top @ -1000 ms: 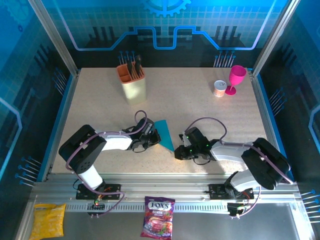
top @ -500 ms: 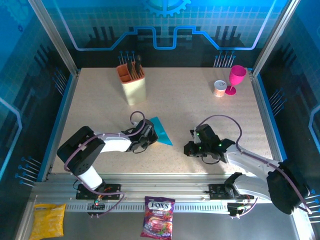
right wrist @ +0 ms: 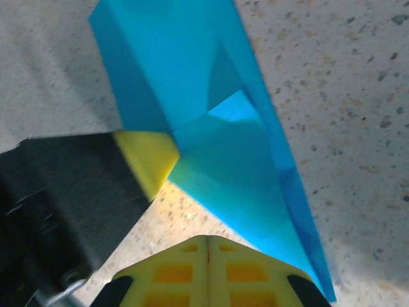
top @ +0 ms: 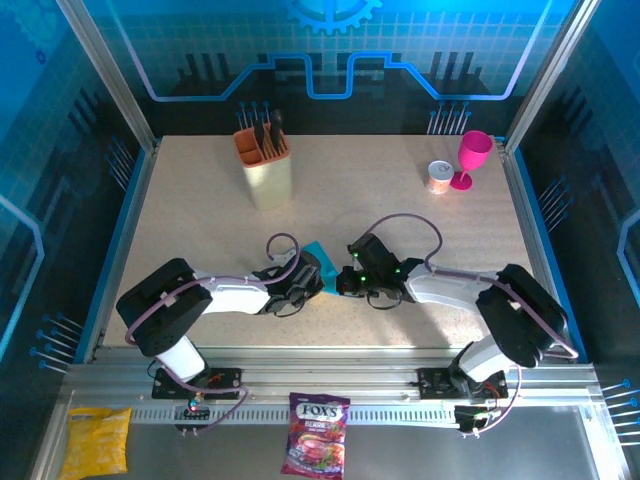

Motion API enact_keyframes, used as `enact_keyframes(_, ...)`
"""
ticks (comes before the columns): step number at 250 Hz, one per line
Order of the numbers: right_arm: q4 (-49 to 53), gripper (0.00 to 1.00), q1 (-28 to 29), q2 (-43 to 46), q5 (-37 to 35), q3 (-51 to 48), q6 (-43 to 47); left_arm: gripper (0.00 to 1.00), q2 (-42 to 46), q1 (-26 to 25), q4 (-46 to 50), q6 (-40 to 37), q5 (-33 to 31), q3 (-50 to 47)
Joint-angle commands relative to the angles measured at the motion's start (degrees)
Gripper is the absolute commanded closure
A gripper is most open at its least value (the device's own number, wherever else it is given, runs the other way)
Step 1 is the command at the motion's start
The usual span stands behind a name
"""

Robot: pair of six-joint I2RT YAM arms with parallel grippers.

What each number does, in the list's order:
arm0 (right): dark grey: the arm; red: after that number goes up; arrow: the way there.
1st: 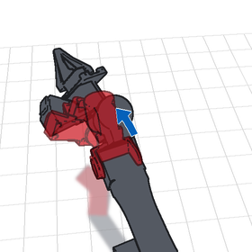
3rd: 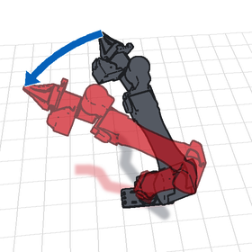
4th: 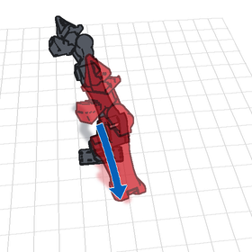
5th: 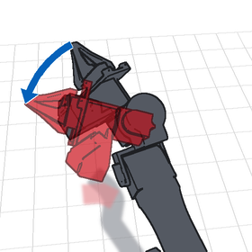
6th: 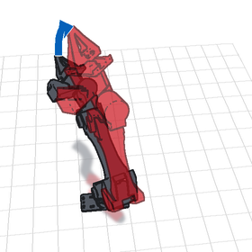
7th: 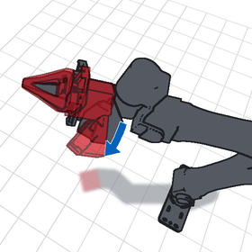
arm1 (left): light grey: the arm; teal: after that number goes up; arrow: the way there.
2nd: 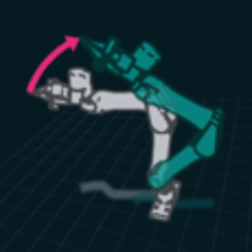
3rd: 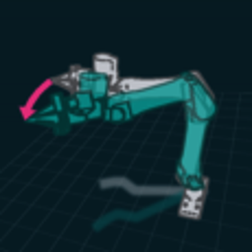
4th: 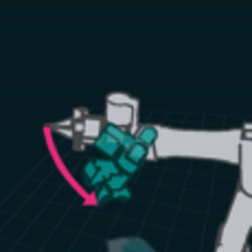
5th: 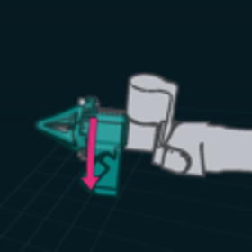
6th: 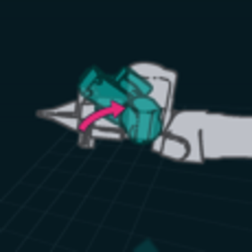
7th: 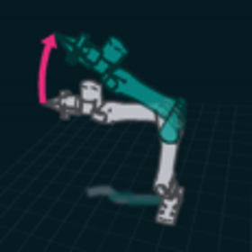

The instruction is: Fold a paper plane with a square sheet of paper (pick it up from the middle)

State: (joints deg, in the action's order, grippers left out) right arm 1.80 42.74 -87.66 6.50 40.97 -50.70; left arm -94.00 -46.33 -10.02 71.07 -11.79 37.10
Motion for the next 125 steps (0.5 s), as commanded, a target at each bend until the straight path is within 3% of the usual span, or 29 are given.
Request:
enact_keyframes(1, -4.19, 1.0, 0.28, -2.38, -2.94, -0.42, -2.23, 1.0, -1.27, -0.77, 9.67, 1.01, 0.7, -2.31)
enact_keyframes(50, -7.54, 1.0, -1.9, -6.16, -3.92, -4.52, -3.0, 1.0, 0.43, -0.68, 10.11, -0.83, 0.03, -1.88)
enact_keyframes(125, -9.54, 1.0, -3.19, -8.08, -1.66, -8.17, -2.27, 1.0, 6.78, -0.67, 7.22, -13.37, 4.74, 2.01)
